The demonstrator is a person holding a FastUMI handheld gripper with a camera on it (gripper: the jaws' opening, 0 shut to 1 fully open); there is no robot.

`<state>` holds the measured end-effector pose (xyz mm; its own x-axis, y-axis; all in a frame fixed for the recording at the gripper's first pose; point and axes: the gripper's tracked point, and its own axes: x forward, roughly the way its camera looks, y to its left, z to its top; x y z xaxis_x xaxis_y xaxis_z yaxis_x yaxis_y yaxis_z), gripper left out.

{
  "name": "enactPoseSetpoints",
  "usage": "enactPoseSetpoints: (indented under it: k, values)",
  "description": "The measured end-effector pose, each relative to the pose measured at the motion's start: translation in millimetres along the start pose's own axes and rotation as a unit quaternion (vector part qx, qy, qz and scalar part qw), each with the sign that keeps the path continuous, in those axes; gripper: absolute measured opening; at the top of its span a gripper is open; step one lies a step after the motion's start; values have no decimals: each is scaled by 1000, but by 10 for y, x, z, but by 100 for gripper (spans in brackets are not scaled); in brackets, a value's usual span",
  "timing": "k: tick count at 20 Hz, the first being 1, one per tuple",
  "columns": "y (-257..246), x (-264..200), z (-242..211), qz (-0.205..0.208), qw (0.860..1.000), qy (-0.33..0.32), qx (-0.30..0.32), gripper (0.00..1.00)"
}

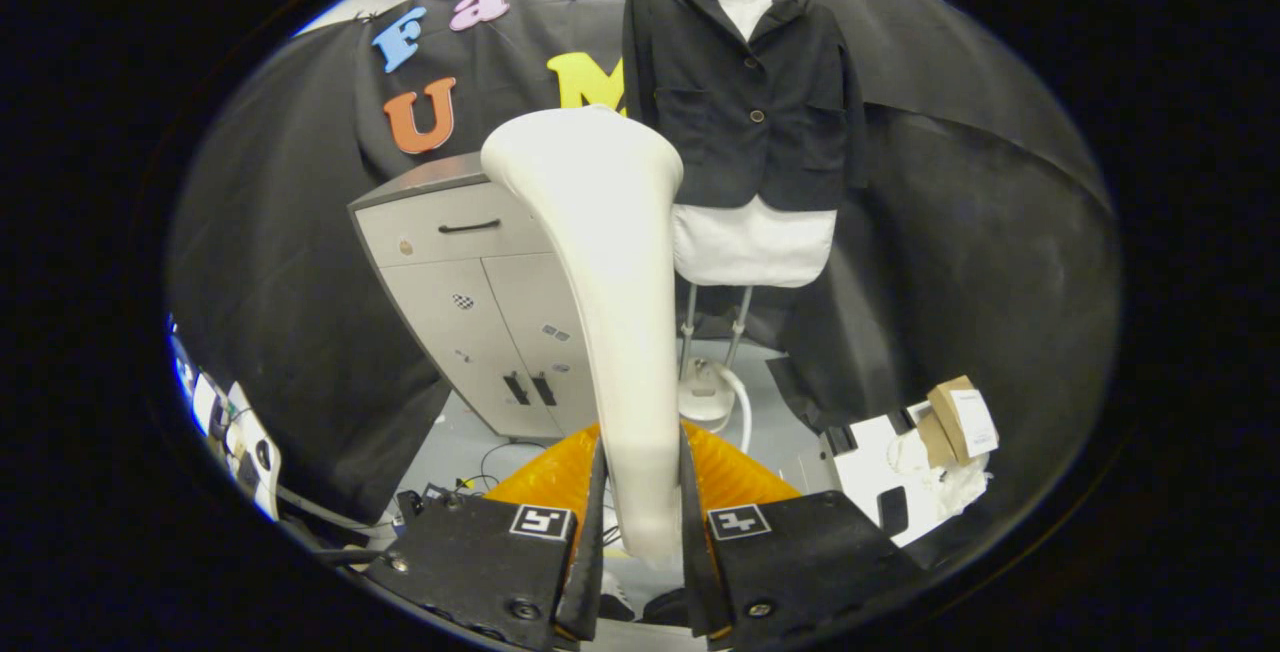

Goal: Iron the clothes twice with a garment steamer, once on the left side and once on the right side.

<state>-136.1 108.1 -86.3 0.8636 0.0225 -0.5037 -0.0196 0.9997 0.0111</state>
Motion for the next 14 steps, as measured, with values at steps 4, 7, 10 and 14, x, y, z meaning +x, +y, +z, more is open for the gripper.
enactPoseSetpoints:
  k: [4, 7, 10, 14]
  values:
    - [4, -2, 1, 0, 1000, 0, 3, 37]
    - [9, 5, 6, -4, 1000, -2, -3, 36]
    - [27, 7, 12, -2, 1000, -3, -4, 37]
    - [43, 9, 18, 1, 1000, -3, -4, 37]
